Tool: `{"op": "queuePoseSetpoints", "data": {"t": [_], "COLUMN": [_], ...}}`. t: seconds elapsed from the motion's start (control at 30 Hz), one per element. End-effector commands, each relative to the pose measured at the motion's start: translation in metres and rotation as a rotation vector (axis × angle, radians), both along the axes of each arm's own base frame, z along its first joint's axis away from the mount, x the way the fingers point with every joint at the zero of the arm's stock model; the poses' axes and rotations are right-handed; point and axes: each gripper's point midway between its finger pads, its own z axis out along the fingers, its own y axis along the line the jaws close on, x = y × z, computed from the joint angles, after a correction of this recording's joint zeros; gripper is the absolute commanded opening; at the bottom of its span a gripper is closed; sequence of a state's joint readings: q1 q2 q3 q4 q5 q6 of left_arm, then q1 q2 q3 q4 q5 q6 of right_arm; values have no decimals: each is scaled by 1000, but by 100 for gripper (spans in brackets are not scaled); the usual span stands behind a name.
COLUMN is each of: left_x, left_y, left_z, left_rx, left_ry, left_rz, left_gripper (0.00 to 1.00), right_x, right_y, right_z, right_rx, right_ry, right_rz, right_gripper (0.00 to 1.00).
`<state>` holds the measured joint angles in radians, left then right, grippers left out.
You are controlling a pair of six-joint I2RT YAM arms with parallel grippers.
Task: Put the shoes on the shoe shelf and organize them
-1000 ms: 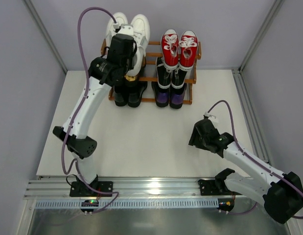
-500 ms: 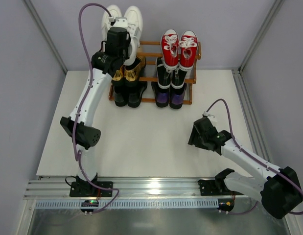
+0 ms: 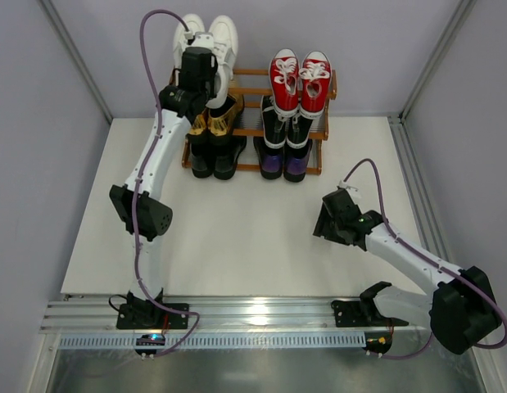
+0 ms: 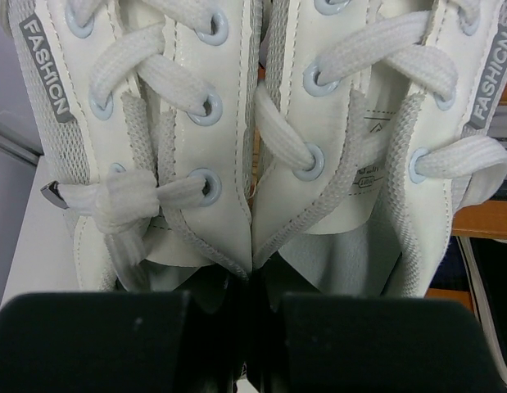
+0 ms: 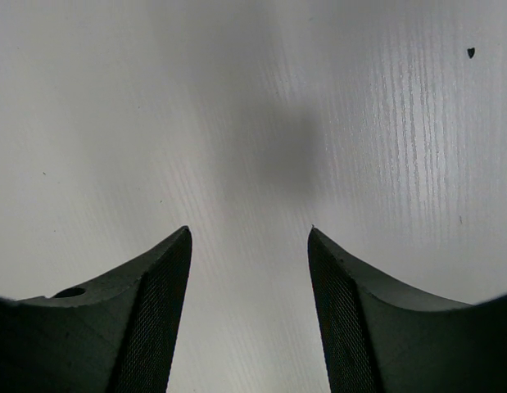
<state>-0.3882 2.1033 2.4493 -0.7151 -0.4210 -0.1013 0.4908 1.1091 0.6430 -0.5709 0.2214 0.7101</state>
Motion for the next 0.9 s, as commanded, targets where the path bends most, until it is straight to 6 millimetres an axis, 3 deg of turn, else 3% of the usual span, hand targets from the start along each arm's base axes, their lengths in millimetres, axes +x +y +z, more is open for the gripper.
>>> {"op": "queuePoseSetpoints", "data": {"t": [0.0, 0.23, 0.53, 0.87], "left_x": [3, 4, 9, 7], "left_y": [3, 1, -5, 0], "left_z": [101, 106, 94, 100], "left_rx": [-131, -144, -151, -142], "left_ry": [-304, -323, -298, -315], "left_rz": [5, -5, -17, -1], "left_gripper": [0, 0, 1, 27], "right_x": [19, 22, 23, 24], "right_y": [9, 9, 9, 6], "right_z": [17, 15, 12, 9], "right_rx": [31, 30, 40, 41], "right_ry": [-60, -52, -48, -41], "right_rz": [6, 8, 4, 3], "right_gripper": [61, 61, 61, 61]}}
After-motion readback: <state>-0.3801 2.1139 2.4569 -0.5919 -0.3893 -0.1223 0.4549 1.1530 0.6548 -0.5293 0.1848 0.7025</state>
